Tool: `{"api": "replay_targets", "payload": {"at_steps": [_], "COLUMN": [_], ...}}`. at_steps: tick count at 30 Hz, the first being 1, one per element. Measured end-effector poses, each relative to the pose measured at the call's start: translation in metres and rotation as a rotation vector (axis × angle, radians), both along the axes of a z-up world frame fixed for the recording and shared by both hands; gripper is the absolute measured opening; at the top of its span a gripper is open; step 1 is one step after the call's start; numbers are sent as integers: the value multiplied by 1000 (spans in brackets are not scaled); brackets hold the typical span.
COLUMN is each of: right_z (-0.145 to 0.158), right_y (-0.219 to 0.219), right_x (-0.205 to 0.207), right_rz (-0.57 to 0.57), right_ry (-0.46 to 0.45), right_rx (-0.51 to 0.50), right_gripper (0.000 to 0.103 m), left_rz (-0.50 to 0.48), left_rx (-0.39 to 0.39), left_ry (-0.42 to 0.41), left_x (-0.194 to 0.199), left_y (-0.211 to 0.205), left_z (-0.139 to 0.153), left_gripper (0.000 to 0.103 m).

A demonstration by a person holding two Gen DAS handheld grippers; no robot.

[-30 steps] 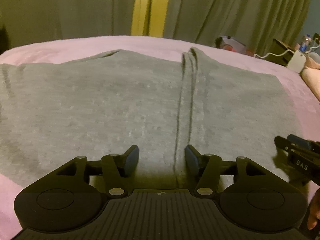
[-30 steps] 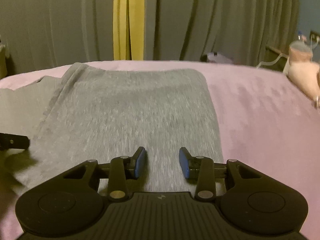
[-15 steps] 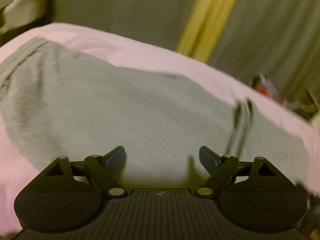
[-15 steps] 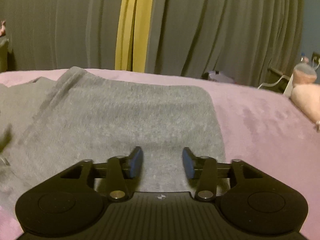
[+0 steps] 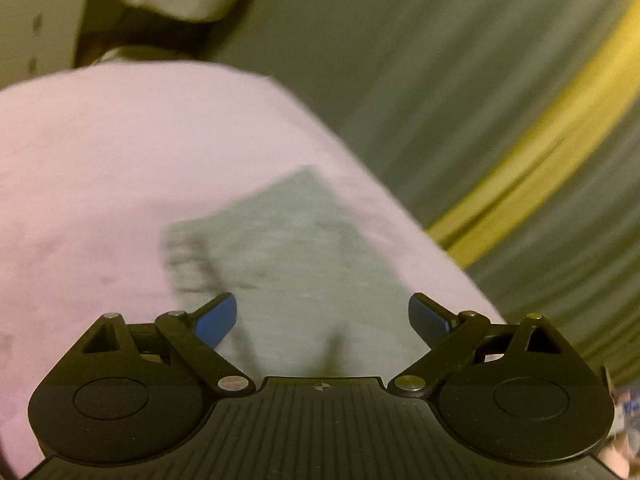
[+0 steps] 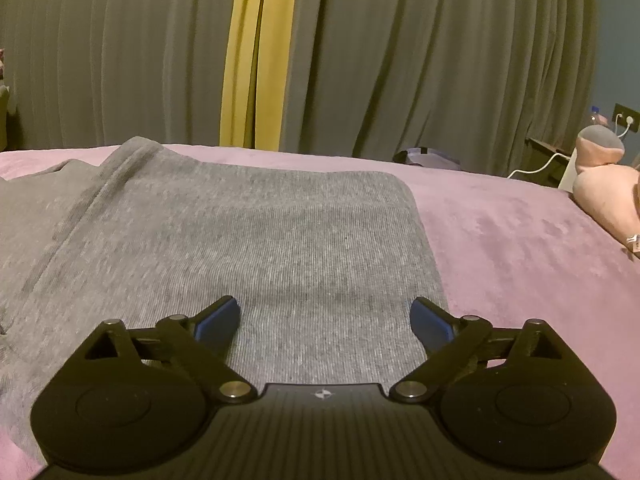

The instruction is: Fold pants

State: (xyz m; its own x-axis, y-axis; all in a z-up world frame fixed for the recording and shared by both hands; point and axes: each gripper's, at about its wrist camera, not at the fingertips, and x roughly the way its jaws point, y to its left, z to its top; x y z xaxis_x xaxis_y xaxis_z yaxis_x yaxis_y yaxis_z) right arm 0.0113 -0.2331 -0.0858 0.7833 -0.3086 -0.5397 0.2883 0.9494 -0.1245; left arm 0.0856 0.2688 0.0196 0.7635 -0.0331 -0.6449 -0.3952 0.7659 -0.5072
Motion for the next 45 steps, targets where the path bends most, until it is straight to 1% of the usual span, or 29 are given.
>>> {"api": "replay_targets", "payload": {"at_steps": [3,4,6,7,8,10,13,14,16,17,18,19,20,21,23,24,25,26,28,29,31,33,34,36,38,41,43,45], "right_z": [0,0,0,0,0,0,-1,-1,-2,-2,-2,-2,-3,-3,-3,-3,-3,-3,-3,-3,-2,0,2,5,9,15,19,24], "right_y": [1,1,1,2,2,3,3,4,4,5,5,6,6,6,7,7,7,7,6,6,4,3,3,3,2,-1,-1,-3], "right_x": [0,1,0,0,-1,-2,-2,-2,-2,-2,-2,-2,-2,-2,-2,-3,-3,-3,-3,-3,-3,-3,-3,-3,-4,-7,-11,-15], "right_rz": [-8,-11,-17,-21,-25,-29,-34,-36,-39,-41,-43,-45,-46,-46,-48,-49,-51,-53,-56,-57,-59,-61,-62,-64,-61,-58,-66,-87], "right_ry": [0,0,0,0,0,-2,-5,-6,-7,-8,-9,-10,-11,-12,-13,-13,-13,-13,-14,-14,-13,-8,-2,7,10,5,-5,-13], "right_rx": [-9,-11,-16,-18,-20,-24,-30,-31,-33,-34,-35,-38,-41,-44,-46,-46,-46,-46,-40,-33,-19,-8,-2,13,39,80,102,104], "right_gripper": [97,97,98,98,99,99,99,99,99,99,99,99,99,99,99,99,99,99,99,99,99,99,99,99,99,99,99,99], "left_rz": [-5,-15,-38,-43,-46,-47,-51,-58,-83,-93,-89,-79,-57,-47,-54,-60,-60,-61,-71,-84,-123,-180,-209,-293,-383,-539,-655,-774], "left_rx": [-14,-28,-91,-123,-149,-186,-216,-221,-213,-202,-182,-160,-125,-92,-80,-85,-87,-84,-51,-29,46,124,146,201,266,295,323,383], "left_ry": [47,58,73,74,65,47,4,8,1,5,14,19,38,58,37,21,6,-9,-38,-68,-134,-210,-244,-312,-379,-440,-429,-390], "left_x": [3,4,8,9,10,18,22,26,35,39,43,46,50,53,54,52,49,47,44,39,35,31,28,23,18,11,9,3], "left_y": [21,24,31,35,36,41,43,43,44,42,40,40,37,35,28,26,26,25,19,13,-3,-27,-39,-69,-109,-170,-217,-267], "left_z": [-21,-28,-42,-48,-53,-62,-69,-70,-71,-72,-73,-73,-73,-72,-69,-67,-63,-59,-45,-35,-8,22,34,58,77,88,83,66], "left_gripper": [95,92,88,85,85,85,87,87,92,91,89,80,69,55,42,33,30,28,25,25,24,23,23,23,23,23,24,24]}}
